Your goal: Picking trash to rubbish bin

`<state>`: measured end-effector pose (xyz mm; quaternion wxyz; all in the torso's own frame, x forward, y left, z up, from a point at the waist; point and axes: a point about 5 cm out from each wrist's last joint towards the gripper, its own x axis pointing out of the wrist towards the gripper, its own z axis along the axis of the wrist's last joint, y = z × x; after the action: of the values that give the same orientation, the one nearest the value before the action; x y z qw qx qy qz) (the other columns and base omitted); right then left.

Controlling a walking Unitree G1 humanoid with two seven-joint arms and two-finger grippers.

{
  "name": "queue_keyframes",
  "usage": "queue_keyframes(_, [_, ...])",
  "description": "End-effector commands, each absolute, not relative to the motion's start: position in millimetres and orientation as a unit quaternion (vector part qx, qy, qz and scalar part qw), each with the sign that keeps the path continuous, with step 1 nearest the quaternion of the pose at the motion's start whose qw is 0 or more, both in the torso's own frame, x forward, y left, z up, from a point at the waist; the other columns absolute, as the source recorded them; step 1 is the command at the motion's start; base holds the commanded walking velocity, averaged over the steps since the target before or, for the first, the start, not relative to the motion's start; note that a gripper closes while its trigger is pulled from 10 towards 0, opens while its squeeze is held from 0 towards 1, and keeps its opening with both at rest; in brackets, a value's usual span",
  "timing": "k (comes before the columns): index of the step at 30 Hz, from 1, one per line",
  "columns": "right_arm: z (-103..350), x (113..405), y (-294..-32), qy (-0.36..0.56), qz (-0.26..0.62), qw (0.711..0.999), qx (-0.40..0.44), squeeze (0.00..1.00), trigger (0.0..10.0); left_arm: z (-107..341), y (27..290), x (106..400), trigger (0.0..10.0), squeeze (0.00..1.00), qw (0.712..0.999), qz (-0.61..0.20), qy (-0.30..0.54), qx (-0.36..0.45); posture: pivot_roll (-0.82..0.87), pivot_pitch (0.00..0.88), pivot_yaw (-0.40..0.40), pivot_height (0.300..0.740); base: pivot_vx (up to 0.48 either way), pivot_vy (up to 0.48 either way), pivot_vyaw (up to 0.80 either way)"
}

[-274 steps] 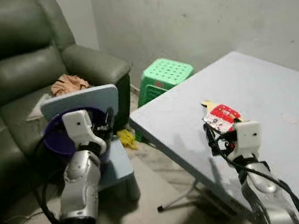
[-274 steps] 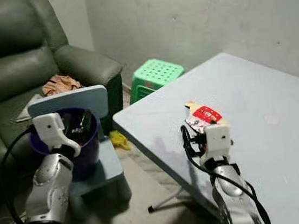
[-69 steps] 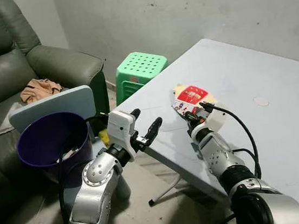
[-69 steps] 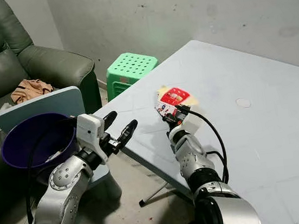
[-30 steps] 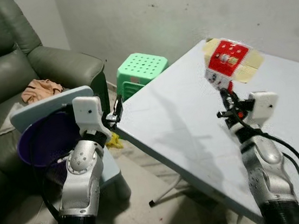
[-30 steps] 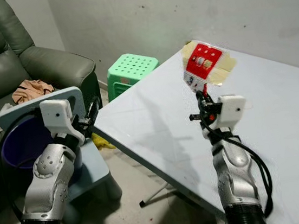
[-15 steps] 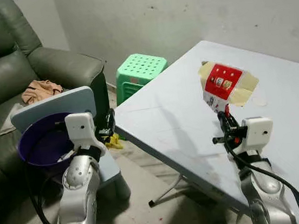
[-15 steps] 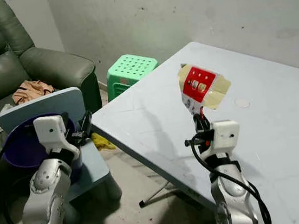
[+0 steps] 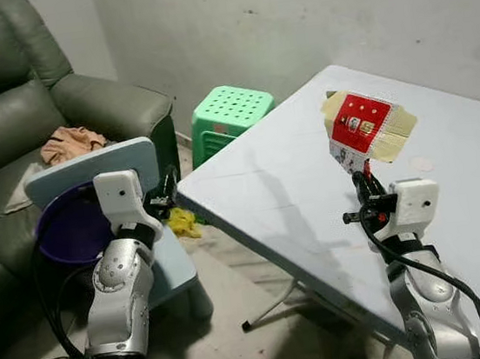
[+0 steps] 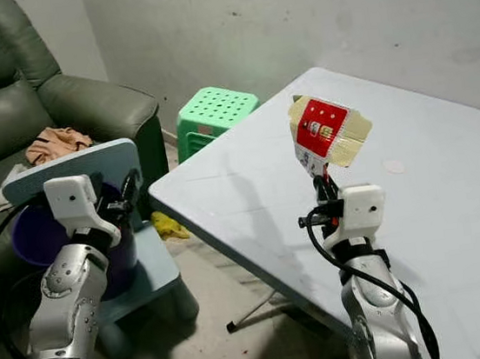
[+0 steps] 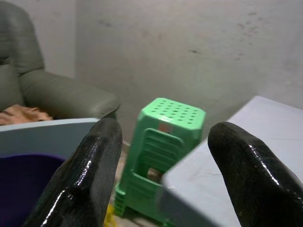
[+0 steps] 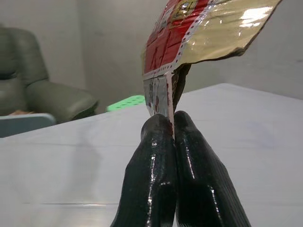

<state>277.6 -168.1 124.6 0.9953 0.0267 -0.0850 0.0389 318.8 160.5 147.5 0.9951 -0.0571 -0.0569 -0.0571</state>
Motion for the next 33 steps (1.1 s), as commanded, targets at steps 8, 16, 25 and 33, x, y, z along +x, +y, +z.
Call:
queue_keyframes(8, [128.6,276.0,-166.7,-0.09,0.043,0.995,0.022,0.0,10.0,149.9,159.0,322.7,10.0,0.0,0.995,-0.057,-0.055,-0.059,0.01,0.0,-0.057,0.74,0.0,0.443,0.0])
queue_keyframes(16, [128.8,275.3,-166.0,-0.088,0.044,0.995,0.021,0.0,10.0,149.9,157.9,323.9,10.0,0.0,0.995,-0.058,-0.053,-0.061,0.01,0.0,-0.059,0.74,0.0,0.45,0.0])
queue_keyframes(25, [129.2,276.3,-165.6,-0.08,0.047,0.996,0.009,0.0,10.0,150.4,158.2,324.9,10.0,0.0,0.996,-0.053,-0.053,-0.056,0.01,0.0,-0.065,0.74,0.0,0.394,0.05])
queue_keyframes(33, [128.9,277.1,-165.0,-0.073,0.051,0.996,-0.001,0.0,10.0,149.5,155.6,325.5,10.0,0.0,0.996,-0.05,-0.045,-0.058,0.01,0.0,-0.066,0.74,0.0,0.0,0.75])
